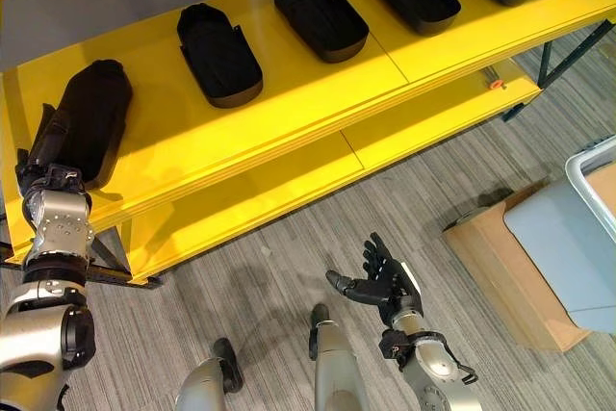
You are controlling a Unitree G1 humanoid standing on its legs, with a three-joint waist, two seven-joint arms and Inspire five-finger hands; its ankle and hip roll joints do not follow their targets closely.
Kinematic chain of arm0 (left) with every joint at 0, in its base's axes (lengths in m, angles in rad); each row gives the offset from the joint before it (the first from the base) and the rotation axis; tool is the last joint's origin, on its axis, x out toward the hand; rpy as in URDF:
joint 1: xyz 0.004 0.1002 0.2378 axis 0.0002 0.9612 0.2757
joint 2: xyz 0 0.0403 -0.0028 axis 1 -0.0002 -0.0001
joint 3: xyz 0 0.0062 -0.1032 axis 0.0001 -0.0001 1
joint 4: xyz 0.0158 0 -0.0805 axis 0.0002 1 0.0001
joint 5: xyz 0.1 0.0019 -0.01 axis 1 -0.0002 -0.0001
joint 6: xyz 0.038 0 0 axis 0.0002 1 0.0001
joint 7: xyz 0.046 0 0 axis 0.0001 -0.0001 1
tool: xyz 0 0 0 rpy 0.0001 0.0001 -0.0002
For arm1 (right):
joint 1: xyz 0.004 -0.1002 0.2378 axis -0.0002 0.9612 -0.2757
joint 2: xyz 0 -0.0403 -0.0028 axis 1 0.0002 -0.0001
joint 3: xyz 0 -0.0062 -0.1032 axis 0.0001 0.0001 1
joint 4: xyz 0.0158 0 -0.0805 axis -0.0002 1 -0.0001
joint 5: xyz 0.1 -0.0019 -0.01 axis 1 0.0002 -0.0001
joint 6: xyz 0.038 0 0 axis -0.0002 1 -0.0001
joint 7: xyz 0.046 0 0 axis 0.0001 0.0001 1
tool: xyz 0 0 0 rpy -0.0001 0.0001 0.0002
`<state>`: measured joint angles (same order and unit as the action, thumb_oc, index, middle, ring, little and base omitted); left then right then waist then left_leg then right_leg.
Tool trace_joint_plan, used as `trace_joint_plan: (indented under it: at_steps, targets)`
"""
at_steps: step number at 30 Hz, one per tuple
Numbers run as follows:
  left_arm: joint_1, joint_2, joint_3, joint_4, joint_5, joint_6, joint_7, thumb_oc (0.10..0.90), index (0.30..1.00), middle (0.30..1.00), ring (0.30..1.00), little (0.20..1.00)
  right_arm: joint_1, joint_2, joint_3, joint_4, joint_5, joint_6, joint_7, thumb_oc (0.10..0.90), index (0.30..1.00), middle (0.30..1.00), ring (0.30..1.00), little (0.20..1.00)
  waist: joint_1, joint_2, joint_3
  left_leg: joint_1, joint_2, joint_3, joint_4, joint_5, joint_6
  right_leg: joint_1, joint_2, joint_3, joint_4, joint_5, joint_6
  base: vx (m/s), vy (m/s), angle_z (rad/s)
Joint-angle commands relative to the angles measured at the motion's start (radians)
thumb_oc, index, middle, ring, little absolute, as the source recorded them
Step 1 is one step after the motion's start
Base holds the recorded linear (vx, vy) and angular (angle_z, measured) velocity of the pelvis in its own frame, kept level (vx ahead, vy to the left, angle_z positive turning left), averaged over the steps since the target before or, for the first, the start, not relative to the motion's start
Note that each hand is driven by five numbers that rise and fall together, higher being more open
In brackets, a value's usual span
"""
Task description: Move parts from the plastic box to the shelf.
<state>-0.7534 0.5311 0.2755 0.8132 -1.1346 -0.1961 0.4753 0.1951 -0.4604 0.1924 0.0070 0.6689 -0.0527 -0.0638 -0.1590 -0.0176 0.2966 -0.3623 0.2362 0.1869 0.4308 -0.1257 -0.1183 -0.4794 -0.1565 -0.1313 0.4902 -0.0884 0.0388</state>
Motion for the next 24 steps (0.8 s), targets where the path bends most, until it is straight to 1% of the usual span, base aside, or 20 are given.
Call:
trace_joint_plan:
  at_steps: [1,2,3,4,5,6,7,8,9,10,11,12,13,14,15,16,17,18,19,24]
  targets:
    - [0.000,0.060,-0.006,-0.016,0.004,-0.072,0.011,0.900,1.000,1.000,1.000,1.000,-0.003,-0.033,-0.033,-0.114,-0.008,-0.068,0.013,0.900,1.000,1.000,1.000,1.000,0.005,-0.008,-0.059,0.014,0.038,-0.040,0.014,-0.024,-0.006,0.092,-0.058,0.065,-0.049,-0.076,0.101,-0.08,0.004,0.01]
    - [-0.005,0.063,-0.016,-0.011,0.005,-0.064,0.005,0.900,1.000,1.000,1.000,1.000,-0.005,-0.035,-0.033,-0.114,-0.008,-0.068,0.015,0.900,1.000,1.000,1.000,1.000,0.004,-0.011,-0.057,0.004,0.038,-0.032,0.009,0.003,0.003,0.084,-0.059,0.060,-0.058,-0.052,0.094,0.00,0.000,0.00]
    - [-0.008,0.064,-0.021,-0.012,0.005,-0.064,0.002,0.900,1.000,1.000,1.000,1.000,-0.004,-0.036,-0.033,-0.113,-0.009,-0.068,0.015,0.900,1.000,1.000,1.000,1.000,0.005,-0.007,-0.063,0.014,0.037,-0.041,0.011,-0.021,-0.005,0.093,-0.058,0.066,-0.053,-0.073,0.101,-0.08,0.003,0.00]
    - [-0.019,0.066,-0.032,-0.012,0.008,-0.058,-0.004,0.900,1.000,1.000,1.000,1.000,-0.007,-0.039,-0.033,-0.114,-0.010,-0.068,0.015,0.900,1.000,1.000,1.000,1.000,0.003,-0.009,-0.059,0.004,0.037,-0.033,0.009,0.003,0.003,0.086,-0.059,0.062,-0.058,-0.052,0.095,0.09,0.017,0.01]
    - [-0.026,0.067,-0.040,-0.015,0.008,-0.059,-0.006,0.900,1.000,1.000,1.000,1.000,-0.009,-0.040,-0.032,-0.113,-0.010,-0.068,0.015,0.900,1.000,1.000,1.000,1.000,0.003,-0.007,-0.063,0.016,0.036,-0.041,0.013,-0.023,-0.005,0.095,-0.058,0.067,-0.050,-0.076,0.101,-0.08,0.001,0.03]
    - [-0.034,0.070,-0.050,-0.010,0.007,-0.050,-0.017,0.900,1.000,1.000,1.000,1.000,-0.012,-0.040,-0.035,-0.111,-0.009,-0.068,0.016,0.900,1.000,1.000,1.000,1.000,0.003,-0.009,-0.060,0.005,0.037,-0.034,0.009,0.003,0.003,0.085,-0.059,0.063,-0.056,-0.052,0.094,0.09,0.012,0.03]
    - [-0.035,0.070,-0.051,-0.008,0.006,-0.050,-0.018,0.900,1.000,1.000,1.000,1.000,-0.011,-0.040,-0.035,-0.110,-0.009,-0.068,0.016,0.900,1.000,1.000,1.000,1.000,0.004,-0.007,-0.063,0.016,0.036,-0.042,0.013,-0.023,-0.005,0.094,-0.058,0.068,-0.048,-0.076,0.101,-0.09,-0.004,0.02]
    - [-0.042,0.077,-0.066,-0.020,0.011,-0.049,-0.027,0.900,1.000,1.000,1.000,1.000,-0.013,-0.044,-0.038,-0.111,-0.013,-0.068,0.016,0.900,1.000,1.000,1.000,1.000,0.002,-0.008,-0.060,0.005,0.037,-0.033,0.009,0.003,0.003,0.085,-0.059,0.063,-0.056,-0.052,0.094,0.00,0.000,0.00]
    - [-0.052,0.079,-0.081,-0.031,0.013,-0.048,-0.033,0.900,1.000,1.000,1.000,1.000,-0.015,-0.045,-0.039,-0.111,-0.014,-0.067,0.017,0.900,1.000,1.000,1.000,1.000,0.002,-0.008,-0.061,0.005,0.037,-0.032,0.008,0.004,0.003,0.086,-0.059,0.063,-0.057,-0.051,0.095,0.00,0.000,0.00]
    - [-0.059,0.095,-0.122,-0.085,0.039,-0.046,-0.051,0.900,1.000,1.000,1.000,1.000,-0.016,-0.050,-0.047,-0.114,-0.019,-0.067,0.022,0.900,1.000,1.000,1.000,1.000,-0.001,-0.002,-0.066,0.016,0.035,-0.041,0.012,-0.019,-0.004,0.096,-0.058,0.065,-0.051,-0.071,0.101,0.00,0.000,0.00]
    - [-0.056,0.105,-0.154,-0.157,0.057,-0.056,-0.060,0.900,1.000,1.000,1.000,1.000,-0.016,-0.051,-0.064,-0.119,-0.025,-0.069,0.025,0.900,1.000,1.000,1.000,1.000,-0.001,-0.002,-0.062,0.005,0.035,-0.035,0.010,0.006,0.005,0.090,-0.061,0.060,-0.062,-0.047,0.094,0.07,0.030,0.03]
    - [-0.053,0.118,-0.172,-0.181,0.083,-0.053,-0.068,0.900,1.000,1.000,1.000,1.000,-0.016,-0.050,-0.071,-0.118,-0.027,-0.069,0.029,0.900,1.000,1.000,1.000,1.000,-0.001,0.003,-0.065,0.014,0.035,-0.043,0.014,-0.017,-0.003,0.098,-0.060,0.063,-0.055,-0.069,0.100,0.00,0.000,0.00]
    - [-0.052,0.117,-0.173,-0.182,0.084,-0.053,-0.066,0.900,1.000,1.000,1.000,1.000,-0.016,-0.049,-0.071,-0.118,-0.027,-0.069,0.029,0.900,1.000,1.000,1.000,1.000,-0.001,0.002,-0.065,0.014,0.035,-0.043,0.014,-0.017,-0.003,0.098,-0.060,0.063,-0.055,-0.069,0.100,0.07,0.018,0.03]
    - [-0.050,0.146,-0.198,-0.234,0.132,-0.059,-0.062,0.900,1.000,1.000,1.000,1.000,-0.012,-0.047,-0.083,-0.117,-0.030,-0.070,0.033,0.900,1.000,1.000,1.000,1.000,-0.001,0.005,-0.065,0.014,0.036,-0.044,0.013,-0.016,-0.002,0.099,-0.060,0.062,-0.055,-0.068,0.100,-0.01,0.005,0.04]
    - [-0.050,0.146,-0.199,-0.236,0.133,-0.059,-0.060,0.900,1.000,1.000,1.000,1.000,-0.012,-0.047,-0.083,-0.117,-0.030,-0.070,0.033,0.900,1.000,1.000,1.000,1.000,0.000,0.004,-0.065,0.014,0.036,-0.044,0.013,-0.016,-0.002,0.099,-0.060,0.062,-0.055,-0.068,0.100,-0.02,0.012,0.04]
    - [-0.044,0.176,-0.222,-0.299,0.201,-0.070,-0.059,0.900,1.000,1.000,1.000,1.000,-0.010,-0.043,-0.090,-0.113,-0.032,-0.075,0.041,0.900,1.000,1.000,1.000,1.000,0.001,0.007,-0.063,0.013,0.036,-0.046,0.014,-0.014,-0.001,0.098,-0.060,0.059,-0.053,-0.068,0.099,-0.09,0.001,0.03]
    - [-0.044,0.176,-0.221,-0.302,0.203,-0.069,-0.057,0.900,1.000,1.000,1.000,1.000,-0.011,-0.043,-0.091,-0.114,-0.032,-0.076,0.041,0.900,1.000,1.000,1.000,1.000,0.001,0.004,-0.061,0.002,0.036,-0.038,0.010,0.011,0.007,0.090,-0.061,0.055,-0.062,-0.045,0.092,0.00,0.000,0.00]
    - [-0.022,0.198,-0.232,-0.358,0.266,-0.078,-0.053,0.900,1.000,1.000,1.000,1.000,-0.007,-0.043,-0.098,-0.108,-0.034,-0.078,0.048,0.900,1.000,1.000,1.000,1.000,0.003,0.007,-0.062,0.012,0.037,-0.047,0.015,-0.013,0.000,0.098,-0.061,0.057,-0.053,-0.068,0.098,-0.09,-0.006,0.00]
    - [-0.022,0.198,-0.231,-0.360,0.267,-0.078,-0.051,0.900,1.000,1.000,1.000,1.000,-0.008,-0.043,-0.098,-0.109,-0.034,-0.078,0.048,0.900,1.000,1.000,1.000,1.000,0.002,0.005,-0.060,0.002,0.036,-0.040,0.010,0.012,0.008,0.089,-0.062,0.054,-0.061,-0.044,0.091,0.00,0.000,0.00]
    - [0.035,0.238,-0.230,-0.471,0.423,-0.099,-0.035,0.900,1.000,1.000,1.000,1.000,-0.009,-0.043,-0.112,-0.102,-0.028,-0.096,0.065,0.900,1.000,1.000,1.000,1.000,0.007,0.006,-0.061,0.003,0.038,-0.041,0.007,0.015,0.009,0.091,-0.062,0.053,-0.063,-0.044,0.090,-0.02,0.000,0.00]
